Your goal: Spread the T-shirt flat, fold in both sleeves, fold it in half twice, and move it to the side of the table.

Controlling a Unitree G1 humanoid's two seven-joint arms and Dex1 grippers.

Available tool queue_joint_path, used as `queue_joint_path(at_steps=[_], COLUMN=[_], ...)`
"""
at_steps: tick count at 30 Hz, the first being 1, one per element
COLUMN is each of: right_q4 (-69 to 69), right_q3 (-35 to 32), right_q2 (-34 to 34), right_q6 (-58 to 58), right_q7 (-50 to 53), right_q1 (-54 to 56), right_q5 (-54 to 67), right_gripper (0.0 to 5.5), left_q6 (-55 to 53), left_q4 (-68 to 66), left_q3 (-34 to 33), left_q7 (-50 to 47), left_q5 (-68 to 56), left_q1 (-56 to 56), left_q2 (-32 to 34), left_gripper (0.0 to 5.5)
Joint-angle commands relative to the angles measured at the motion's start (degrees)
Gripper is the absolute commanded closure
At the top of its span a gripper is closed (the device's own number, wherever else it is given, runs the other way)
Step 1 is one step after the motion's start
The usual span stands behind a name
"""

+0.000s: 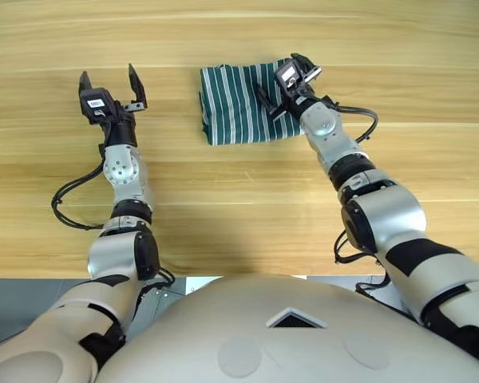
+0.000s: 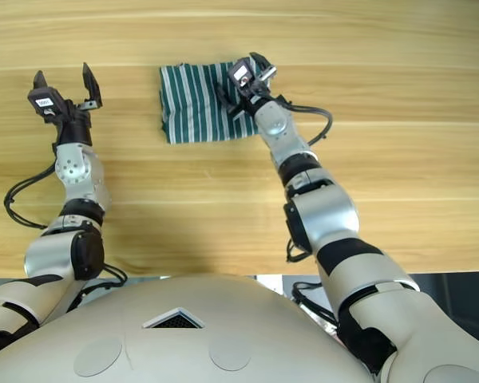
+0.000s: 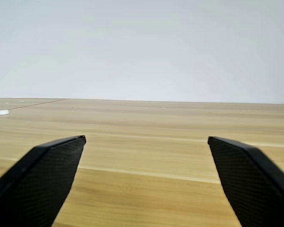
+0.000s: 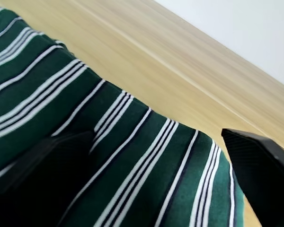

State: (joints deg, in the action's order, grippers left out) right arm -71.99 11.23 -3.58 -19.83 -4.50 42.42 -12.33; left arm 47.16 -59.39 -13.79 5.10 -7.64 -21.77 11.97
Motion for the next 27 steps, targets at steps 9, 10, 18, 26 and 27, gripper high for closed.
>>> queue_joint_path(at_steps=[9, 10, 18, 26, 27], right_q4=[-7.2, -7.2, -6.8, -4.2, -3.6], right_q3=[-30.3, -34.0, -44.9, -36.5, -34.0], right_q2=[-24.0, -24.7, -23.2, -26.6, -26.7], right_q6=[18.6, 18.9, 20.5, 5.6, 2.0], right_q7=[34.7, 37.0, 46.2, 48.0, 48.2], right_q1=[-10.8, -13.0, -17.4, -10.1, -8.4], right_q5=[16.8, 19.4, 23.7, 11.9, 9.4], right_gripper=[0.53, 0.53, 0.53, 0.53, 0.53], left_q6=[-0.2, -0.1, 0.7, 2.1, 2.8], left_q4=[2.7, 2.7, 4.4, 5.3, 5.5], left_q3=[-2.6, -2.8, -3.0, -0.7, 0.3], left_q7=[-0.9, -1.2, -2.8, -1.6, -1.3], left_q5=[-1.6, -1.6, -1.0, 0.4, 1.4], left_q1=[2.7, 3.1, 6.9, 6.6, 6.2], left_q2=[0.1, -0.1, -1.2, -4.1, -4.6], left_gripper=[0.7, 0.7, 0.7, 0.7, 0.7])
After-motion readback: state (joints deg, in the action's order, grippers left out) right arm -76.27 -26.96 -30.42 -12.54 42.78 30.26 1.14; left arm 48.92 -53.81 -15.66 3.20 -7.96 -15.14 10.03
